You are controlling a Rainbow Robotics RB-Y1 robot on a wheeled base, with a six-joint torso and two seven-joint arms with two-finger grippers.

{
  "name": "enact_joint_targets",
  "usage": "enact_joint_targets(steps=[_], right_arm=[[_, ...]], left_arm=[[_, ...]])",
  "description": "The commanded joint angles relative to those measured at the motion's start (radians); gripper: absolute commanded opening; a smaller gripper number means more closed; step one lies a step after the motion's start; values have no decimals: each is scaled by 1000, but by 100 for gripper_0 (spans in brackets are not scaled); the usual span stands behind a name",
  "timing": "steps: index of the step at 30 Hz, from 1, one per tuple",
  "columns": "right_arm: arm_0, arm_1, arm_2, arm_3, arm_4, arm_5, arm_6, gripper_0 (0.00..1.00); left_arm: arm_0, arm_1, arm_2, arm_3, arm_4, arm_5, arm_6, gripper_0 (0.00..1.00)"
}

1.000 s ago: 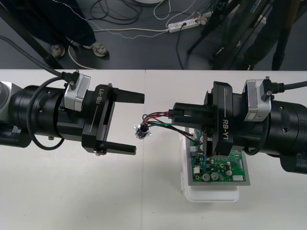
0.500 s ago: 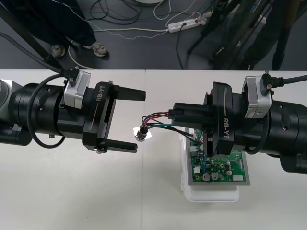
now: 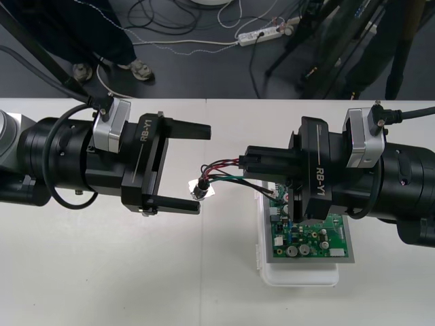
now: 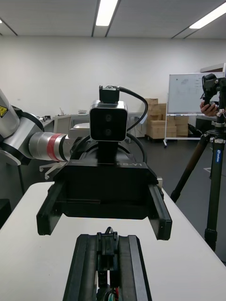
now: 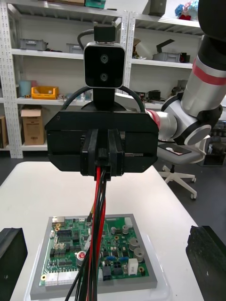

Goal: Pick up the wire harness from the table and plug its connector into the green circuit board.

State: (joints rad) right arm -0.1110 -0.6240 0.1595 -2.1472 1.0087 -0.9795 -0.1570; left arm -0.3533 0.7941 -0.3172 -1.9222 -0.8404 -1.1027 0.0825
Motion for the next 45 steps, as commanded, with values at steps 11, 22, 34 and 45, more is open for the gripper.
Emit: enact_joint_targets(steps=[11,22,34,45], right_arm=[[11,10,9,-37,2,1,-35,0],[11,10,9,-37,4,-7,-35,0],[11,15,11,-37,4,-7,-35,0],[11,18,11,-37,4,-15,-35,0]], left_arm=[[-67,-50,-56,-34,31,81,-73,100],[-85,-64,-74,-34,31,98,-67,100],[-93,-73,-77,-34,32,100,-64,100],[-95,-78,-79,-34,32,100,-64,100]])
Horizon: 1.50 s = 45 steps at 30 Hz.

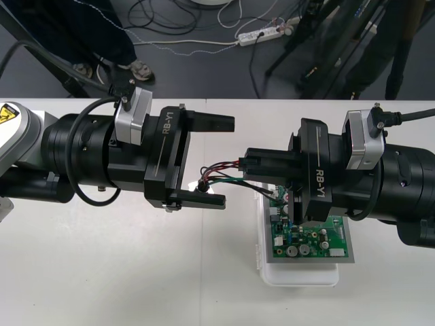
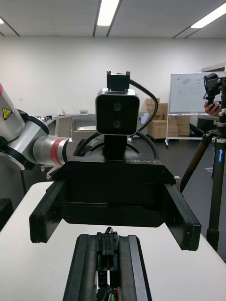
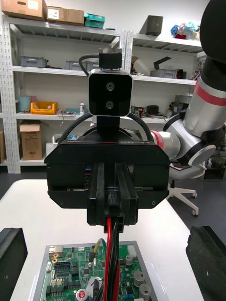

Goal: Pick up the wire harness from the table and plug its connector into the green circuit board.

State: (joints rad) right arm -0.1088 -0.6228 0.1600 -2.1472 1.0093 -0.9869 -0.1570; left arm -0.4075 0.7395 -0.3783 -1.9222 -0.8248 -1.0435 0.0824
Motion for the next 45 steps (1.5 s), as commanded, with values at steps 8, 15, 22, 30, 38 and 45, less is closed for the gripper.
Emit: enact_joint_targets(steps=[8,15,22,30,38,45], right_arm=[[9,20,10,-37,3,-9,-35,0],[9,20,12,-37,3,-10,-38,0],[9,20,10,-37,2,-13,-35,0],[9,20,12,-37,3,-15,-35,0],[9,20,10,-37,3,-15,-35,0],[9,20,10,-37,2,-15,-35,0]], left_arm=[[-40,-25,-21,-35,16,40,-66,98],[-42,-25,-22,-34,18,40,-67,76],[-42,-26,-22,-34,20,40,-69,37],[-44,-28,-22,-35,24,40,-67,29],[-47,-34,-22,-34,26,39,-67,20],[-47,-34,-22,-34,27,40,-69,17]])
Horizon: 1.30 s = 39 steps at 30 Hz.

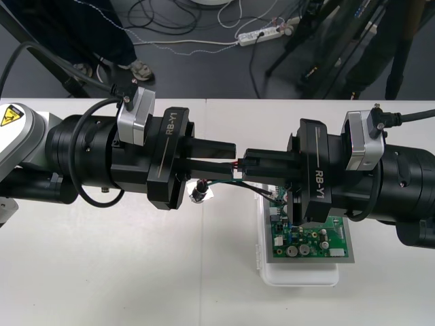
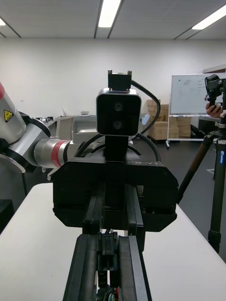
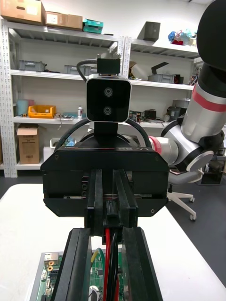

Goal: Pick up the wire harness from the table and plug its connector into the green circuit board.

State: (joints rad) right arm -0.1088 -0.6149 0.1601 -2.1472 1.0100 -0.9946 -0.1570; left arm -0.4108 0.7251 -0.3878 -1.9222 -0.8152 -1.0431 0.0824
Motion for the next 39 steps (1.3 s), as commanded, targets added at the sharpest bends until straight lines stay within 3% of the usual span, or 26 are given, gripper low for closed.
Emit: enact_joint_targets(steps=[1,6,24,26,28,29,30,32,39], right_arm=[[9,12,10,-36,2,-7,-33,0],[9,12,10,-37,1,-7,-35,0],[9,12,10,-37,2,-7,-39,0],[9,12,10,-37,2,-9,-41,13],[9,12,12,-37,2,-7,-42,37],[9,12,10,-37,1,-7,-41,65],[9,14,10,-36,2,-7,-36,81],[9,12,10,-37,1,-7,-36,100],[8,12,12,-36,2,-7,-36,100]], left_arm=[[-43,-20,-13,-35,18,40,-69,15],[-43,-20,-13,-35,18,40,-69,0],[-45,-20,-13,-34,24,40,-73,0],[-45,-20,-13,-34,25,40,-73,0],[-45,-20,-13,-34,25,40,-73,0],[-45,-20,-13,-34,25,40,-75,0],[-45,-20,-13,-35,25,40,-76,0],[-45,-20,-13,-34,25,40,-78,0],[-45,-20,-13,-34,28,40,-79,0]])
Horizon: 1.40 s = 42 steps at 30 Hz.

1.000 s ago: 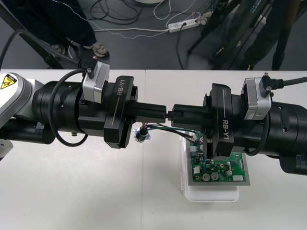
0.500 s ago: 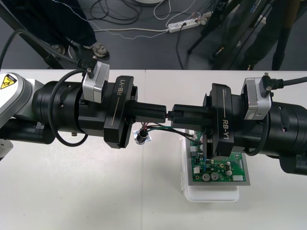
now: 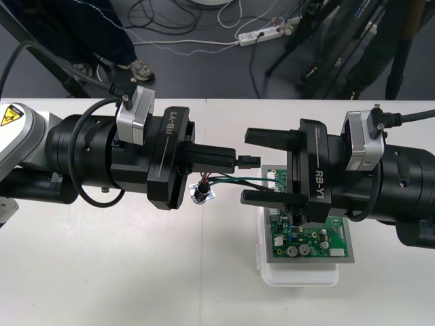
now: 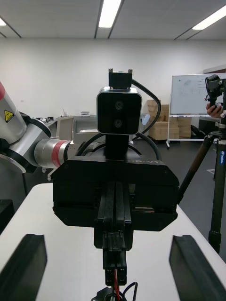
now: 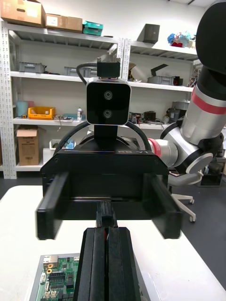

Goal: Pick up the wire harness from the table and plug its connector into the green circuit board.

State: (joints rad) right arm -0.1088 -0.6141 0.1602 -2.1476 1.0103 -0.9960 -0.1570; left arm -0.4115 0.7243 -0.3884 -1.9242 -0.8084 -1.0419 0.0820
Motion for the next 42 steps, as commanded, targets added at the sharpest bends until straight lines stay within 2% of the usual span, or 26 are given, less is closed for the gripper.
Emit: enact_joint_targets(steps=[1,15,27,42], right_arm=[[8,11,10,-35,1,-6,-35,100],[8,4,10,-37,17,-10,-49,100],[0,-131,-30,-35,94,-102,-182,100],[-72,-187,-251,-35,318,-562,-455,100]], left_arm=[[-46,-19,-10,-32,21,39,-80,0],[-44,-11,-9,-32,24,39,-94,0],[-36,32,-13,-32,21,37,-99,0],[-1,79,-56,-22,20,37,-100,0]])
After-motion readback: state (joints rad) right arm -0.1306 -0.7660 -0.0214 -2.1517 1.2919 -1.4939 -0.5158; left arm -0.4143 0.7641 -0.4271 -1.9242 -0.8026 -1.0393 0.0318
